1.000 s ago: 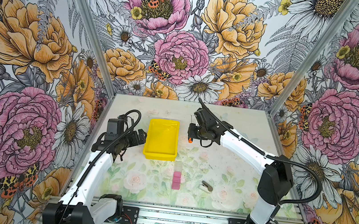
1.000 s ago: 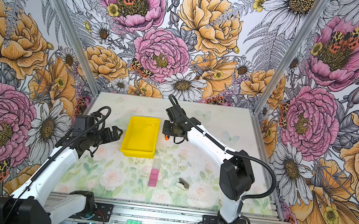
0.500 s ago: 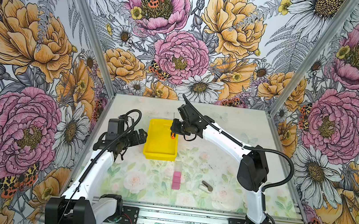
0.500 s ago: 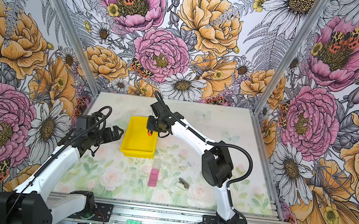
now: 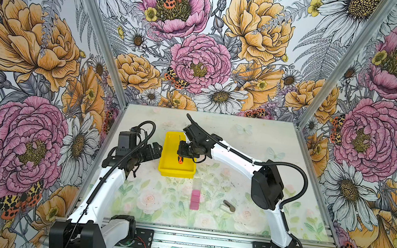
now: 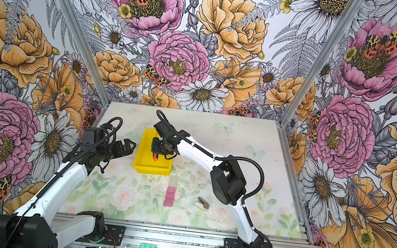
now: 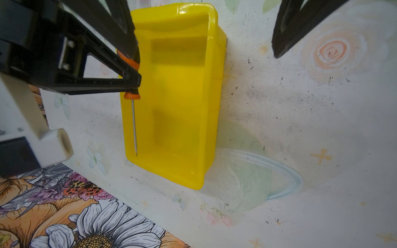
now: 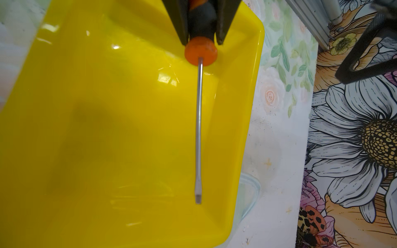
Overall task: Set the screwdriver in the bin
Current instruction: 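Lift the screwdriver with the right gripper and carry it over the yellow bin, then lower the screwdriver into the bin and open the right gripper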
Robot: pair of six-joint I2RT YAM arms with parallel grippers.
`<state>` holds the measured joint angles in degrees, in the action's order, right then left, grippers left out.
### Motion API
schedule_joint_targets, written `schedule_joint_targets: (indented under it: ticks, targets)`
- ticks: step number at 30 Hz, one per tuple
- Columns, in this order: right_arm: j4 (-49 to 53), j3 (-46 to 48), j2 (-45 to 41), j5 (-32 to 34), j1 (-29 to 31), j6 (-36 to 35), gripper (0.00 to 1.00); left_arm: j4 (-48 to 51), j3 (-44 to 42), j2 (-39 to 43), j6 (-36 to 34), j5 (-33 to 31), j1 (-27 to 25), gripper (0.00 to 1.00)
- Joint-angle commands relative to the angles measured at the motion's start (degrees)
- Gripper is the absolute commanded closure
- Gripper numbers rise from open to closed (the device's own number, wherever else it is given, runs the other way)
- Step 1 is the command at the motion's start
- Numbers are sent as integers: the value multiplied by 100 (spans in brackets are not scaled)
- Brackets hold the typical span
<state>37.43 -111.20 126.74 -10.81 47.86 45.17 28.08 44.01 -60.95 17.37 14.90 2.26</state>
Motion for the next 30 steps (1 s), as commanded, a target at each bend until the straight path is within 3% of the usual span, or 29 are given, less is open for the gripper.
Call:
schedule_joint_targets:
  ticks: [1,20,30]
  targets:
    - [-43,-197,195,35,-4,-114,100,-29,-63,136,-129,8,73,1]
    - [-43,-207,643,26,-34,-414,100,19,-192,313,-75,-199,65,1]
    - [-51,-236,485,61,-39,-520,72,3,-192,317,-73,-302,54,1]
